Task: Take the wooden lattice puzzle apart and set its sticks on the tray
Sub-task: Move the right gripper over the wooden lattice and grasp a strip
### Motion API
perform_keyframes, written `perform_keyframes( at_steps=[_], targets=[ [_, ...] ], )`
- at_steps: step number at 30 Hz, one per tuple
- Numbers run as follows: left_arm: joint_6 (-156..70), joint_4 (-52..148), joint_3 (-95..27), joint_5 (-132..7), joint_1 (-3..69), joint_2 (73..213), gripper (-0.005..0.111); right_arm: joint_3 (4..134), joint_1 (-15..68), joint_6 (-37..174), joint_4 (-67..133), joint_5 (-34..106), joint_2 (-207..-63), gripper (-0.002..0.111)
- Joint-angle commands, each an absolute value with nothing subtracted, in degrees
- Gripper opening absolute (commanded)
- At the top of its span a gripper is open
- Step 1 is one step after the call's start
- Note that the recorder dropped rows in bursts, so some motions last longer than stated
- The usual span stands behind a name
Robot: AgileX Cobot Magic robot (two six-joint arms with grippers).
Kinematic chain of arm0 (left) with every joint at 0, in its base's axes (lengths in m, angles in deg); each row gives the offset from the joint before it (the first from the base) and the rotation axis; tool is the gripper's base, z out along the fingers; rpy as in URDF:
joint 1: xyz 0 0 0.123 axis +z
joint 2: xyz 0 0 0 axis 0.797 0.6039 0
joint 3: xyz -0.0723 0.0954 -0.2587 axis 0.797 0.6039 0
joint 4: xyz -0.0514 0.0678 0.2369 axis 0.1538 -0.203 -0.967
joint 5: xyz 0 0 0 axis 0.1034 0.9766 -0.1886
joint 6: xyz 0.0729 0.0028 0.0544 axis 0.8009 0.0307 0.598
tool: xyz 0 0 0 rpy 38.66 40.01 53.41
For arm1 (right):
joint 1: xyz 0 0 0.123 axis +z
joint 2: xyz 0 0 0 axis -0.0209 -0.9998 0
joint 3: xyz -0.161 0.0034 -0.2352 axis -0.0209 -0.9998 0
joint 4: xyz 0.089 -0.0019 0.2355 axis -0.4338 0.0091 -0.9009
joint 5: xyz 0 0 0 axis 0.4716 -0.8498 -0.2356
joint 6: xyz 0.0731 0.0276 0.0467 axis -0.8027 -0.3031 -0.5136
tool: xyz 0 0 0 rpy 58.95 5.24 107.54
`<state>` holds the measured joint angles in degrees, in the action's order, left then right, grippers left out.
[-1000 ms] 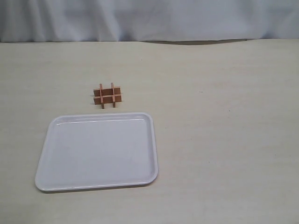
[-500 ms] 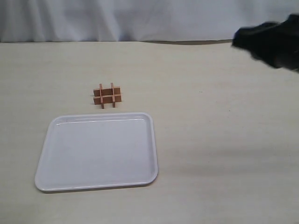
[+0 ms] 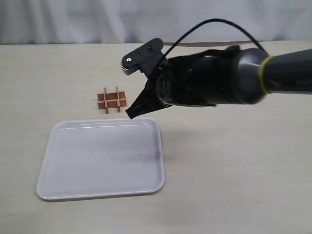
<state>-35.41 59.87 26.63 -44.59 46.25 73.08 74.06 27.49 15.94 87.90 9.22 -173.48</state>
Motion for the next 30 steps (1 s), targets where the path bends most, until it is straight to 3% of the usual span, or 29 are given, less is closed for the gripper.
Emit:
perform_keyframes(
  at_steps=[1,6,12,20,30],
  targets=[
    [-35.1,60.0,26.8,-45.1,46.8,72.9,0.000,86.5,27.4,45.2,67.0,-10.9,-180.4,0.006],
    [-35.1,60.0,26.8,-45.1,46.8,72.9,0.000,95.7,25.7,52.5,54.3,-19.1,-184.4,0.006],
    [-35.1,60.0,26.8,-45.1,46.8,72.9,0.000,98.3,25.8,47.4,45.5,-8.3,-185.0,0.009],
    [-35.1,60.0,26.8,-45.1,46.8,72.9,0.000,98.4,27.3,43.1,45.5,0.0,-188.2,0.050],
    [-35.1,60.0,26.8,-45.1,46.8,72.9,0.000,98.7,27.3,40.1,45.8,7.8,-191.5,0.047]
  ],
)
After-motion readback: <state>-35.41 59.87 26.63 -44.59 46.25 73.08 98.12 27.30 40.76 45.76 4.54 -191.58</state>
